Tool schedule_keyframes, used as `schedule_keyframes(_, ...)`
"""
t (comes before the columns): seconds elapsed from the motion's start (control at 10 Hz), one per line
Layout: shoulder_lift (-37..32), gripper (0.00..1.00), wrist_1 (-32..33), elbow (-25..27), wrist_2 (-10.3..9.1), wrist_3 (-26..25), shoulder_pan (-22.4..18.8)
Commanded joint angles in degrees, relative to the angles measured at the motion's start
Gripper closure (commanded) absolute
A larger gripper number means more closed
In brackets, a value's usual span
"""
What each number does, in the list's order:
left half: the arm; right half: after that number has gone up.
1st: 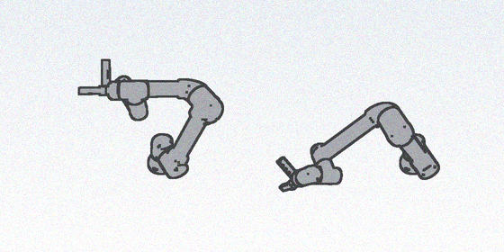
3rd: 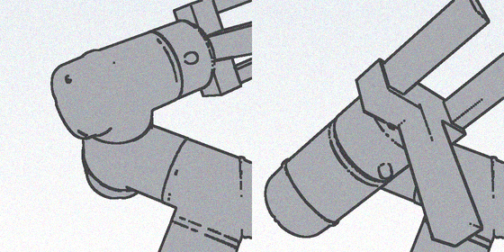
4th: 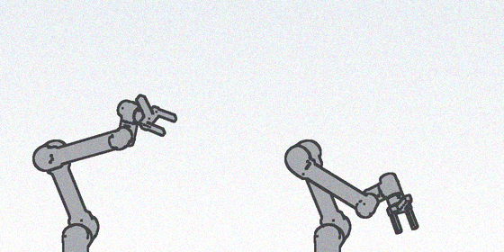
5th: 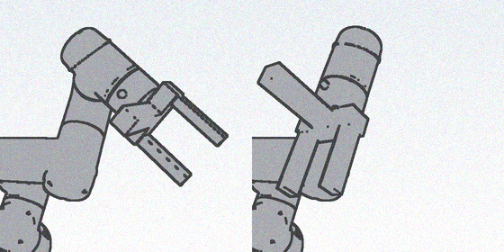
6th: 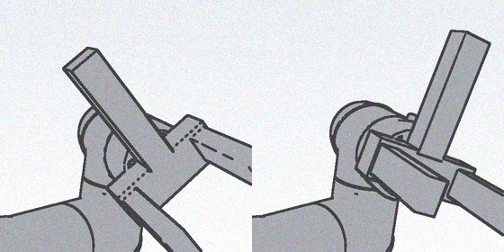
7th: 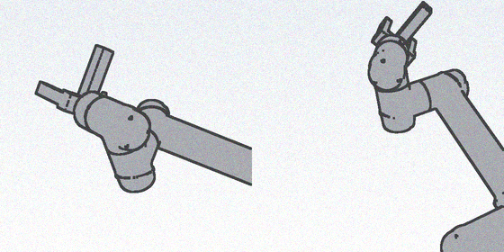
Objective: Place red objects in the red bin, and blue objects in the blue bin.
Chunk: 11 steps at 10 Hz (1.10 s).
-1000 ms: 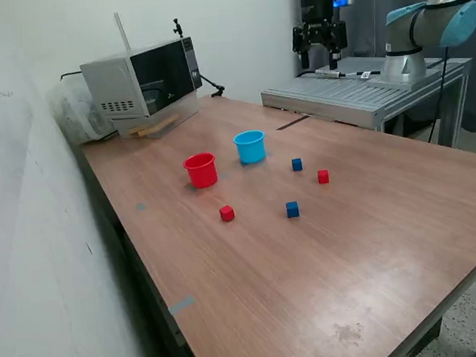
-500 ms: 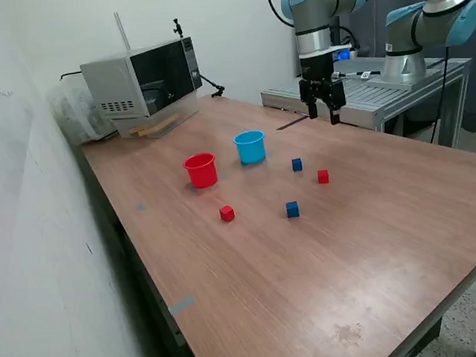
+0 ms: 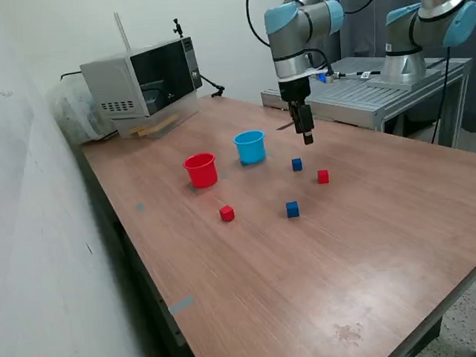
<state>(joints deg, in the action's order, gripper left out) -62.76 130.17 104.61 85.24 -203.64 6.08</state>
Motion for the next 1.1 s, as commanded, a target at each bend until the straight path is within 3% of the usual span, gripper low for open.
schedule_keyframes(0.0,3.87,0.00,0.52,-1.95,0.28,-1.68,-0.02)
schedule_keyframes(0.5,8.53,0.00,2.81,-3.09,0.19,-0.71,-0.11)
schedule_keyframes(0.7,10.02,0.00,2.81,-3.79,2.29,-0.71,-0.11)
schedule_keyframes(1.0,10.29,0.00,2.72,-4.24,2.65,-0.53,0.24)
